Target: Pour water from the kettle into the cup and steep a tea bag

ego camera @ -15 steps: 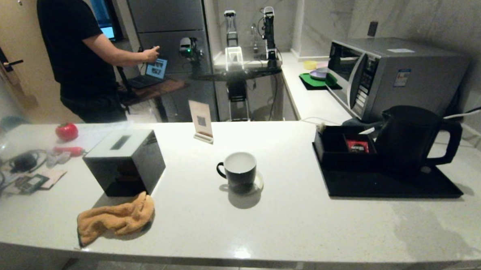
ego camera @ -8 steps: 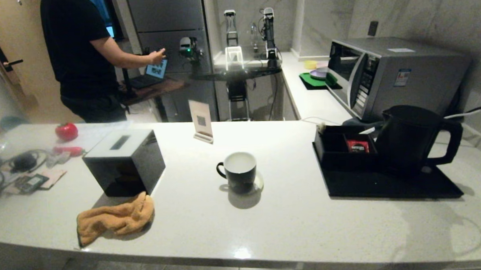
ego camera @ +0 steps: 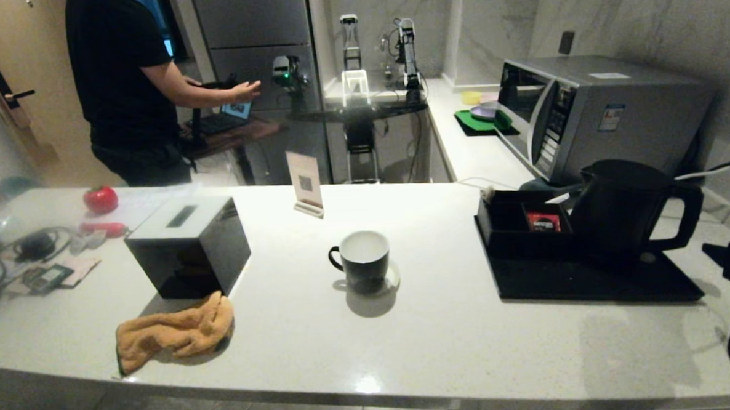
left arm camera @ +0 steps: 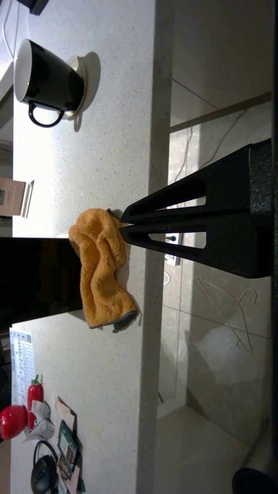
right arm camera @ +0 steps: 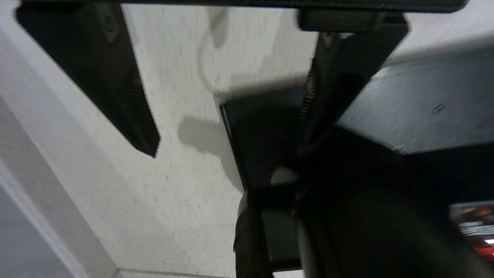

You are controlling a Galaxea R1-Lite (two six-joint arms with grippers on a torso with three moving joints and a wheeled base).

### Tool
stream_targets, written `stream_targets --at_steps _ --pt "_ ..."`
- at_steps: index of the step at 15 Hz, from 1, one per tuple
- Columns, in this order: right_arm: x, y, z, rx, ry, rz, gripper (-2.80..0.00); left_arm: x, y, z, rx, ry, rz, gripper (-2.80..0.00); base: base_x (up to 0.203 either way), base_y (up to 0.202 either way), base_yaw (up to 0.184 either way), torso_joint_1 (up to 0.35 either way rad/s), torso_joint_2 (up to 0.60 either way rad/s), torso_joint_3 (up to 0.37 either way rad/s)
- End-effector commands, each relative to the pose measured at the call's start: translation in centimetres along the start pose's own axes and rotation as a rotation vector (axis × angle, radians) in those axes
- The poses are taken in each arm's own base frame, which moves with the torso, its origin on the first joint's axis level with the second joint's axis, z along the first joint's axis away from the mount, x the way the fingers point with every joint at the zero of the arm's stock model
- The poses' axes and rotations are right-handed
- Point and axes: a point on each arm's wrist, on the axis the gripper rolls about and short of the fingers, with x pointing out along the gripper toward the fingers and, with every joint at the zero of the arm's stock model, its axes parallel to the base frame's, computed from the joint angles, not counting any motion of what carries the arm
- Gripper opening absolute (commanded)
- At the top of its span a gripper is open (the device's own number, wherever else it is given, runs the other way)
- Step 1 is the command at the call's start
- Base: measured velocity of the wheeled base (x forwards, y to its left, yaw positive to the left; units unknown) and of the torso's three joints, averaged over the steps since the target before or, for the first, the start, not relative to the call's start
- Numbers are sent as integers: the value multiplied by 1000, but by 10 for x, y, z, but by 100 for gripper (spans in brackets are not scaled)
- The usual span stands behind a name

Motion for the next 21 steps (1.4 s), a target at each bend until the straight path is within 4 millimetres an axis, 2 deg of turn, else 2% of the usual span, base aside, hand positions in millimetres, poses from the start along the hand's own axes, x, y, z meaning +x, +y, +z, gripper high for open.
stream_targets --at_steps 1,4,9,16,21 --pt "26 1 -19 1 48 6 0 0 0 0 -1 0 0 -280 0 0 0 0 0 0" --pt "49 1 -25 4 16 4 0 0 0 0 -1 0 0 -280 0 0 0 0 0 0" --pt "82 3 -17 -5 -77 5 0 0 0 0 -1 0 0 -280 0 0 0 0 0 0" --pt "116 3 -16 -3 -124 -112 0 0 0 0 -1 0 0 -280 0 0 0 0 0 0" --pt "138 2 -10 4 -165 -122 0 0 0 0 -1 0 0 -280 0 0 0 0 0 0"
